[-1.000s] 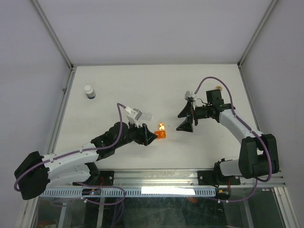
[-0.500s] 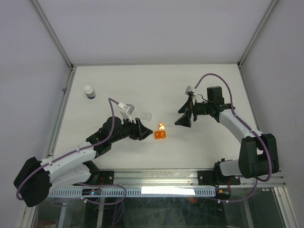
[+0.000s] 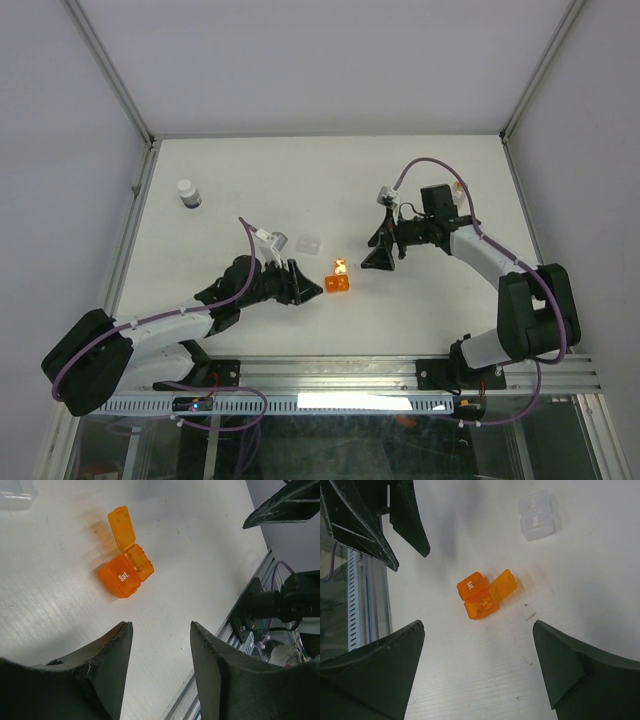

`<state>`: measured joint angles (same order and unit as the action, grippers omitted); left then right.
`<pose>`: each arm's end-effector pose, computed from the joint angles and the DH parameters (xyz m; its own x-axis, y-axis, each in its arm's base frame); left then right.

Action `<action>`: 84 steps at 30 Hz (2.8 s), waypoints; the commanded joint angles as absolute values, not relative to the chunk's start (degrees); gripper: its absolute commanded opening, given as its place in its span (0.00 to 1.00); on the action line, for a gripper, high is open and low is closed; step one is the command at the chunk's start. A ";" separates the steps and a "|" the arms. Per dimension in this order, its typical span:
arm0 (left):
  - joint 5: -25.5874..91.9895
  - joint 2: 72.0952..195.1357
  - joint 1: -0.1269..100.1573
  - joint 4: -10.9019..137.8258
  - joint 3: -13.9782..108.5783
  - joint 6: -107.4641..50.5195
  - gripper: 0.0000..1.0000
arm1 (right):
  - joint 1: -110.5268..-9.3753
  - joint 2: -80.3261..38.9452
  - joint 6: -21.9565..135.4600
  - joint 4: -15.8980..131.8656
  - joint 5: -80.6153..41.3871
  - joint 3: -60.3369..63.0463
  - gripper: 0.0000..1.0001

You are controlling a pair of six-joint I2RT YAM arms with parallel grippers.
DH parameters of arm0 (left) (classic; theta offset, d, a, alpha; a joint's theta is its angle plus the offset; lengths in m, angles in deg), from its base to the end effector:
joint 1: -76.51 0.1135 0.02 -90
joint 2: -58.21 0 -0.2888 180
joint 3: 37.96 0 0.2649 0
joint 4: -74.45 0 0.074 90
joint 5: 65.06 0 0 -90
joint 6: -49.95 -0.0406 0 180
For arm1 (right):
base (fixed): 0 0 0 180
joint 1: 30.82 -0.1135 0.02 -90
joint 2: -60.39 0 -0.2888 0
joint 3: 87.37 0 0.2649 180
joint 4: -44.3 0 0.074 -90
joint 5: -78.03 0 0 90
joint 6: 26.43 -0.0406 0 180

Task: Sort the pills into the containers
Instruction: Close the pill container at the center of the board.

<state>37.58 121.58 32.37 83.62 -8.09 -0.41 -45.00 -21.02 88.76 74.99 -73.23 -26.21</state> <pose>0.1481 -0.1561 0.1786 -0.7525 -0.1372 -0.6442 0.4449 0.6154 -0.6507 0.2669 0.1042 0.2348 -0.4031 -0.3129 -0.8600 -0.9117 0.2184 0.3479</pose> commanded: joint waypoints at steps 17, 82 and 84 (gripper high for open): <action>40.42 125.49 33.80 88.46 -6.15 -3.05 0.52 | -50.91 -30.36 79.63 69.04 -71.34 -19.77 0.83; 36.20 150.57 34.64 83.86 7.29 -2.28 0.38 | -54.48 -47.54 69.19 70.42 -74.75 -12.65 0.52; 36.22 150.60 34.67 83.56 7.45 -2.17 0.37 | -54.54 -47.45 69.26 70.42 -75.17 -12.67 0.50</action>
<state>37.28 150.06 34.25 84.95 5.92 -2.08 -54.07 -47.99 69.70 71.63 -72.46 -14.69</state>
